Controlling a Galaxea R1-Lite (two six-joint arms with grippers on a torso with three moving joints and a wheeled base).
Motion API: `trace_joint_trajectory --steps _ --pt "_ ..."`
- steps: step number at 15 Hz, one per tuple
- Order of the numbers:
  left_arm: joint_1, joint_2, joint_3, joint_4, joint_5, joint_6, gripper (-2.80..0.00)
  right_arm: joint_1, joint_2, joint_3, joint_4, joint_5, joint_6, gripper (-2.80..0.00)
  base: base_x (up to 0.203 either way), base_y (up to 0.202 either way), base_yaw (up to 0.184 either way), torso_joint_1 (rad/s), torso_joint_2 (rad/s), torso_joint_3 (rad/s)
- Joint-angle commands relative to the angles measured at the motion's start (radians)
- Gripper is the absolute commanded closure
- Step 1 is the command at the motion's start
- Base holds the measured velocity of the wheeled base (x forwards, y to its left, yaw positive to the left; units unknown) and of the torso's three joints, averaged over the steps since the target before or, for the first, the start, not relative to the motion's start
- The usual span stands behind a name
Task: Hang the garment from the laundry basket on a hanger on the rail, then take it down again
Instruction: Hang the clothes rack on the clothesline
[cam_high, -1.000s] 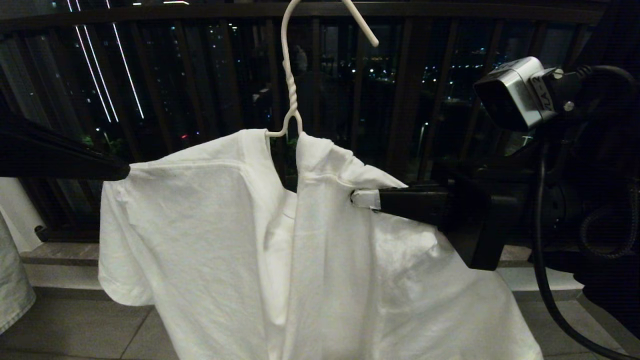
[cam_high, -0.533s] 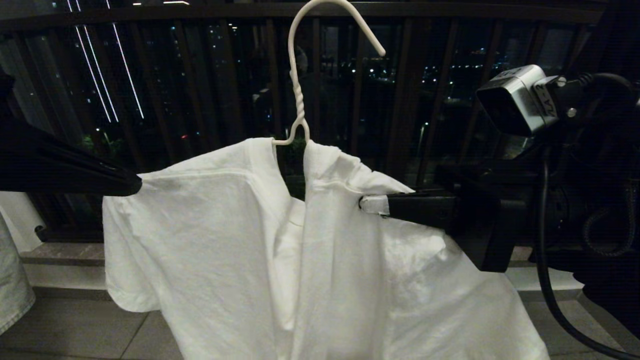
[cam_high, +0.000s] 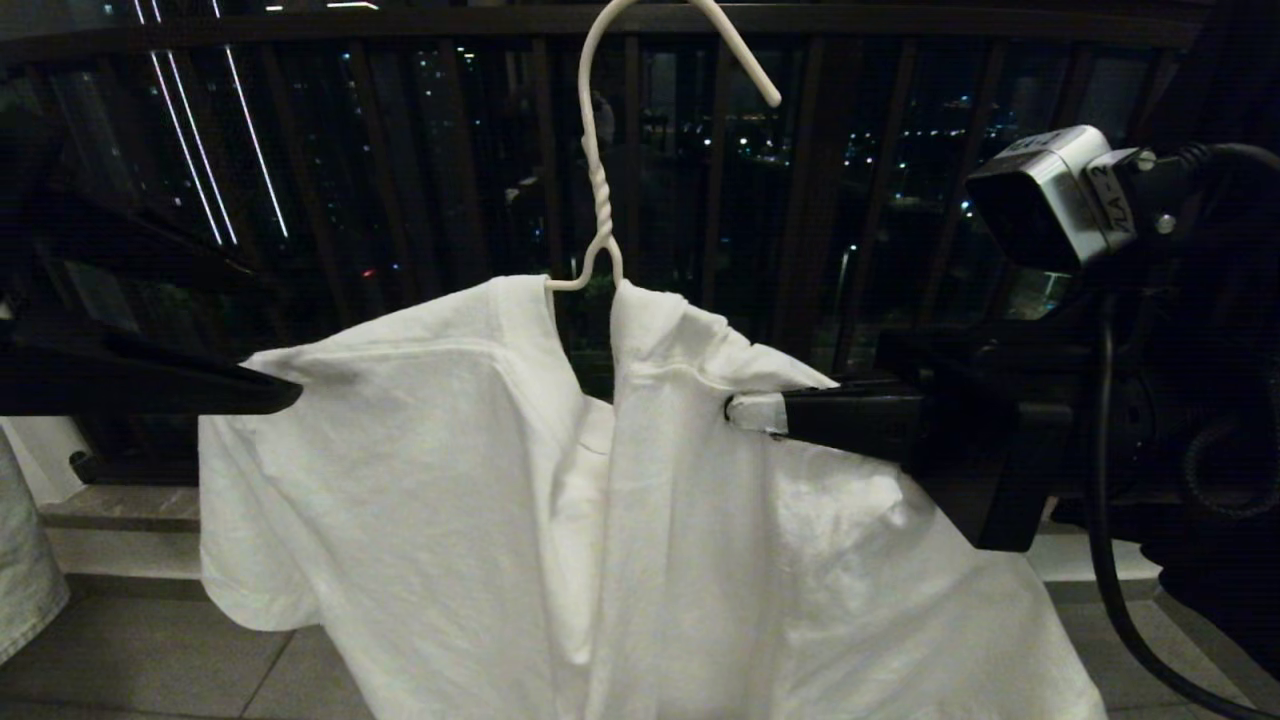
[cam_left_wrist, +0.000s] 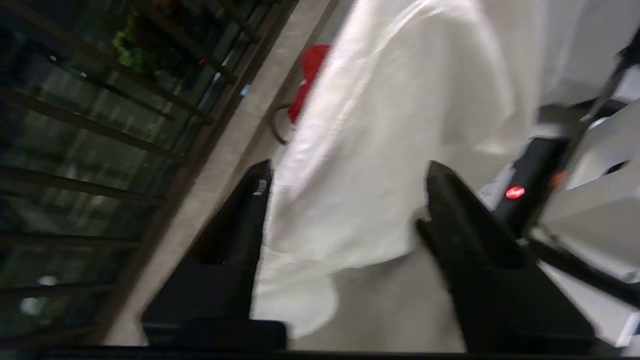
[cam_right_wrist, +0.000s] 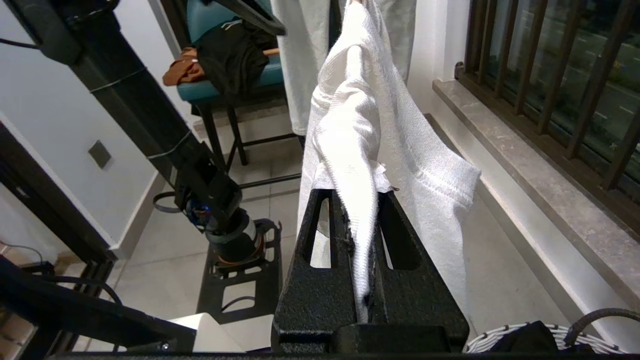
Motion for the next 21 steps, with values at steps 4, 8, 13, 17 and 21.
trace_joint_trajectory --steps 4,8,13,17,21 --pt "0.039 0.083 -0.031 0.005 -0.079 0.114 -2.80 0.000 -0.002 0.000 -0.004 0.005 0.000 0.00 0.000 0.000 0.000 0.000 0.00 0.000" --pt "0.039 0.131 -0.040 -0.027 -0.110 0.151 -2.80 0.000 -0.003 0.000 -0.004 0.005 0.000 0.00 0.000 0.000 0.000 0.000 0.00 0.000" --pt "0.038 0.177 -0.028 -0.023 -0.205 0.172 -2.80 0.002 -0.014 0.003 -0.004 0.005 0.000 0.00 0.000 0.000 0.000 0.000 0.00 0.000" --pt "0.018 0.203 -0.028 -0.020 -0.218 0.181 -2.80 0.002 -0.014 0.005 -0.004 0.007 0.000 0.00 0.000 0.000 0.000 0.000 0.00 0.000" --pt "0.014 0.222 -0.022 -0.023 -0.258 0.181 -2.80 0.002 -0.014 0.005 -0.004 0.007 0.000 0.00 0.000 0.000 0.000 0.000 0.00 0.000"
